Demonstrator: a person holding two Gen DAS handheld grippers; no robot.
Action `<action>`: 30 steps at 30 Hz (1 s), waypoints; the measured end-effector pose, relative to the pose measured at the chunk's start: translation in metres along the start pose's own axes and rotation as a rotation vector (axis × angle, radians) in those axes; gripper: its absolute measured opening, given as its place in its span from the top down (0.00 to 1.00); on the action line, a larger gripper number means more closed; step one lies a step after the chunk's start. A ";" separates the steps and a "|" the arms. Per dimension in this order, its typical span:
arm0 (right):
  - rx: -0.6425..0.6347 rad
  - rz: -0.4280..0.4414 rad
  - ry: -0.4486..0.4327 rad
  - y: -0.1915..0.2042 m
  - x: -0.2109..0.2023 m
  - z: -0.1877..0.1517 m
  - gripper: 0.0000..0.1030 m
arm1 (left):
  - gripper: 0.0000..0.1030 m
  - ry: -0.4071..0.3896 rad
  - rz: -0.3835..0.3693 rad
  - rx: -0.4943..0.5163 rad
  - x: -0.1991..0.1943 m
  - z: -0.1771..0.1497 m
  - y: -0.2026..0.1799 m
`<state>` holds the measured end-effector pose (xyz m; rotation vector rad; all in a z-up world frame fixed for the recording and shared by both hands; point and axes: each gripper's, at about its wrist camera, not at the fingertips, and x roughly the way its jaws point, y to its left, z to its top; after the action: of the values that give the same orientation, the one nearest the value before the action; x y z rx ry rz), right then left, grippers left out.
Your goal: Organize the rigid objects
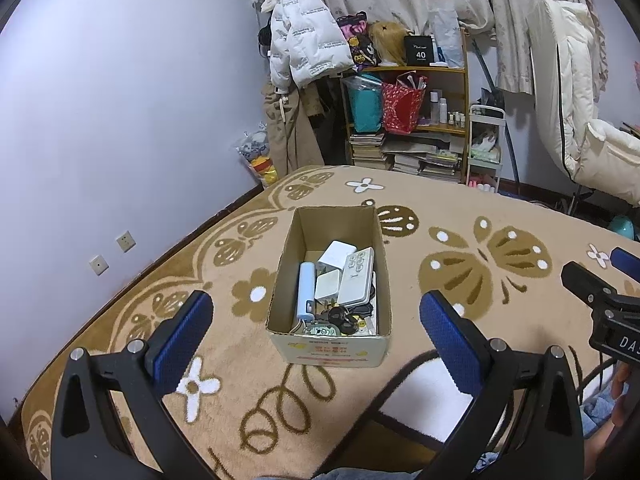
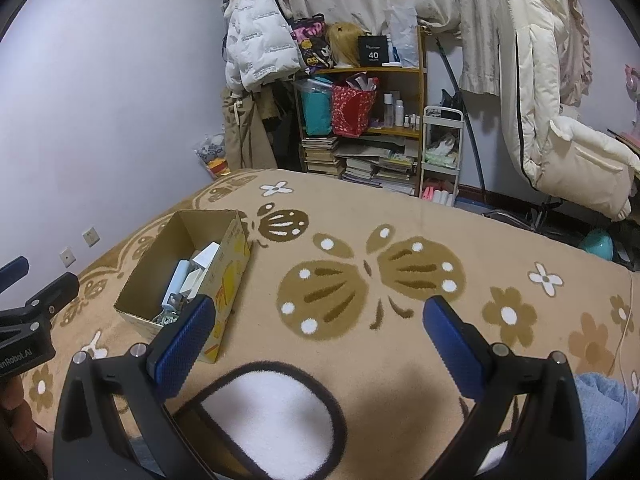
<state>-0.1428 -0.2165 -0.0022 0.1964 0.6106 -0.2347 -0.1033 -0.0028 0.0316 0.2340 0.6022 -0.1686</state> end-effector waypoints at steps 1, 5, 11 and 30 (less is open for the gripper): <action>-0.001 0.000 0.000 0.000 0.000 0.000 0.00 | 0.01 -0.001 0.000 0.001 0.000 0.001 0.000; -0.002 0.001 -0.001 -0.001 0.001 0.000 0.00 | 0.01 0.003 0.005 0.003 0.000 0.001 0.000; 0.001 0.004 0.002 -0.002 0.001 -0.001 0.00 | 0.01 0.008 0.009 0.003 0.001 0.003 0.001; 0.007 -0.007 0.007 -0.005 0.003 -0.005 0.00 | 0.01 0.021 0.018 -0.010 0.006 0.002 0.004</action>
<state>-0.1443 -0.2205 -0.0080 0.2021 0.6176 -0.2433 -0.0960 0.0003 0.0305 0.2316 0.6211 -0.1460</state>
